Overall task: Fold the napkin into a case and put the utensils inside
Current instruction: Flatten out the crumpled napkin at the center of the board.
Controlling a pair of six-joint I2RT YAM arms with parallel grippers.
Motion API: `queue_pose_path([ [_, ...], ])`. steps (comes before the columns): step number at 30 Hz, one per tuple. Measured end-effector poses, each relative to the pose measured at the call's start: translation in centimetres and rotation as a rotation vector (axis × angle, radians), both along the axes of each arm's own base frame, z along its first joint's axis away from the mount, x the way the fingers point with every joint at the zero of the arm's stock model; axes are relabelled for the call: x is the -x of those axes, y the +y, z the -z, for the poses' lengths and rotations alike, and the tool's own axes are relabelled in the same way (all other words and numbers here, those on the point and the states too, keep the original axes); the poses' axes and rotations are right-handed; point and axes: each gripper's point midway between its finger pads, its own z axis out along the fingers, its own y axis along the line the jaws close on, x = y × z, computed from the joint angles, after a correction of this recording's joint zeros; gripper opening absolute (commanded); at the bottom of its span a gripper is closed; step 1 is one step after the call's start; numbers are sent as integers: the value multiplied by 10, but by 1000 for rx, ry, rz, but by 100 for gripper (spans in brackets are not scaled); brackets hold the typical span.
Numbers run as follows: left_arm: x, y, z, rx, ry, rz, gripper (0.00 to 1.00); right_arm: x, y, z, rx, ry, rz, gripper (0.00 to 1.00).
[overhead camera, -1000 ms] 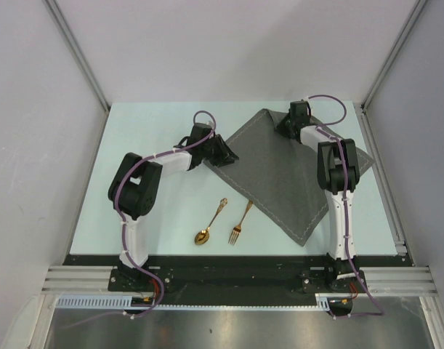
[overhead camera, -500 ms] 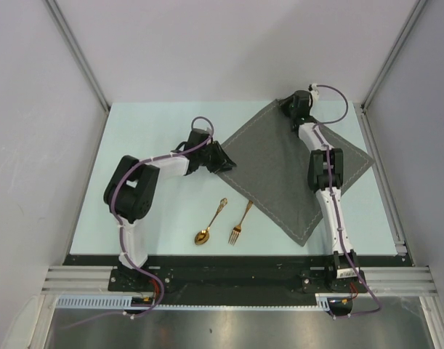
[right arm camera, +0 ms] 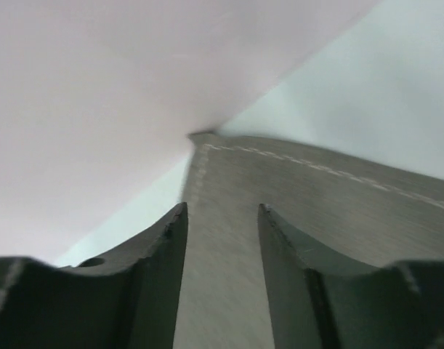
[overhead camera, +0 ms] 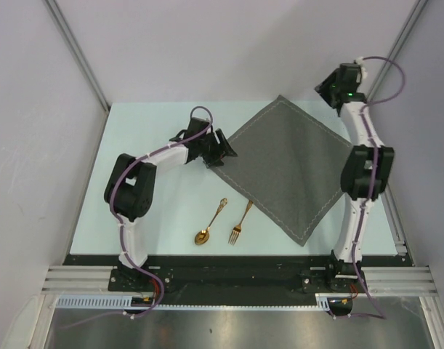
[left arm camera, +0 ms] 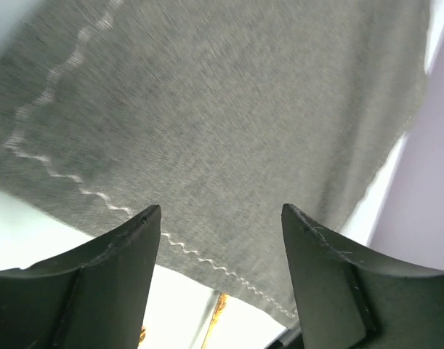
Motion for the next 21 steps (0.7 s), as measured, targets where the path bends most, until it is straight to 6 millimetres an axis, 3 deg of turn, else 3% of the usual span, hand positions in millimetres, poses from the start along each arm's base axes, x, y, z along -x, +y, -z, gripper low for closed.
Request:
queue_pose_path([
  [2,-4,7,-3,-54,-3,-6,72,34,-34,-19,31,36,35,56],
  [4,-6,15,-4,-99,-1,-10,70,70,-74,-24,68,85,84,62],
  [7,-3,32,6,-190,21,-25,68,124,-128,-5,119,195,161,65],
  [9,3,45,17,-256,53,-37,68,158,-148,22,142,295,187,66],
  [13,7,66,35,-376,103,-54,69,207,-158,77,180,485,169,68],
  [15,6,73,39,-417,113,-64,69,221,-158,93,202,547,151,68],
  [21,5,81,53,-471,139,-78,66,231,-167,99,272,586,144,68],
])
